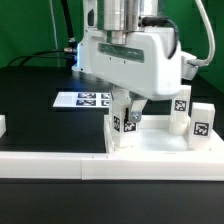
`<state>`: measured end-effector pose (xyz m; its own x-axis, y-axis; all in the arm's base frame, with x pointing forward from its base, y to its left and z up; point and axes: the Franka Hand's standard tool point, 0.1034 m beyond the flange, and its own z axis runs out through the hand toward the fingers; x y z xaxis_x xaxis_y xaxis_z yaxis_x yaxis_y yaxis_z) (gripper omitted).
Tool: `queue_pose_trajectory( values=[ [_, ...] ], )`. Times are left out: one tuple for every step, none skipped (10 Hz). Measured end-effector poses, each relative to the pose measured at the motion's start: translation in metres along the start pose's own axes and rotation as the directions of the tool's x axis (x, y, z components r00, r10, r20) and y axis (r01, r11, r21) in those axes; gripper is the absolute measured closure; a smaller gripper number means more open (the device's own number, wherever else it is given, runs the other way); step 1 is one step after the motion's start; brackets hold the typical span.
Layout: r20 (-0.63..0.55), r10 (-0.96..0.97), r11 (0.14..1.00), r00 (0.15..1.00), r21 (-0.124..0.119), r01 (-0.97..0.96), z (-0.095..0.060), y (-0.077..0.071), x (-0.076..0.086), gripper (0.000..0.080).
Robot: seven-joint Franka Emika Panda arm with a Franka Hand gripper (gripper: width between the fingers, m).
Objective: Assemble square table
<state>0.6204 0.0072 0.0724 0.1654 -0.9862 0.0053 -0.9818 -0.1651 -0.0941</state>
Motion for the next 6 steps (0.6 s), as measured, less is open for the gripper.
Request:
queue_pose_trajectory(
  values=[
    [0.013, 0.179, 0.984, 0.984, 0.002, -0.179, 0.0006, -0.0012, -0.0017, 0.0509],
    [0.025, 0.339, 0.940, 0.940, 0.012, -0.340, 0.0012, -0.0028, -0.0049, 0.0509],
    [0.040, 0.454, 0.891, 0.890, 0.016, -0.455, 0.0014, -0.0041, -0.0065, 0.0509],
    [0.039, 0.446, 0.895, 0.894, 0.016, -0.447, 0.0015, -0.0039, -0.0063, 0.0434],
    [0.039, 0.445, 0.895, 0.895, 0.016, -0.445, 0.0017, -0.0040, -0.0063, 0.0434],
    [0.038, 0.435, 0.900, 0.900, 0.017, -0.436, 0.0018, -0.0041, -0.0062, 0.0274]
  ],
)
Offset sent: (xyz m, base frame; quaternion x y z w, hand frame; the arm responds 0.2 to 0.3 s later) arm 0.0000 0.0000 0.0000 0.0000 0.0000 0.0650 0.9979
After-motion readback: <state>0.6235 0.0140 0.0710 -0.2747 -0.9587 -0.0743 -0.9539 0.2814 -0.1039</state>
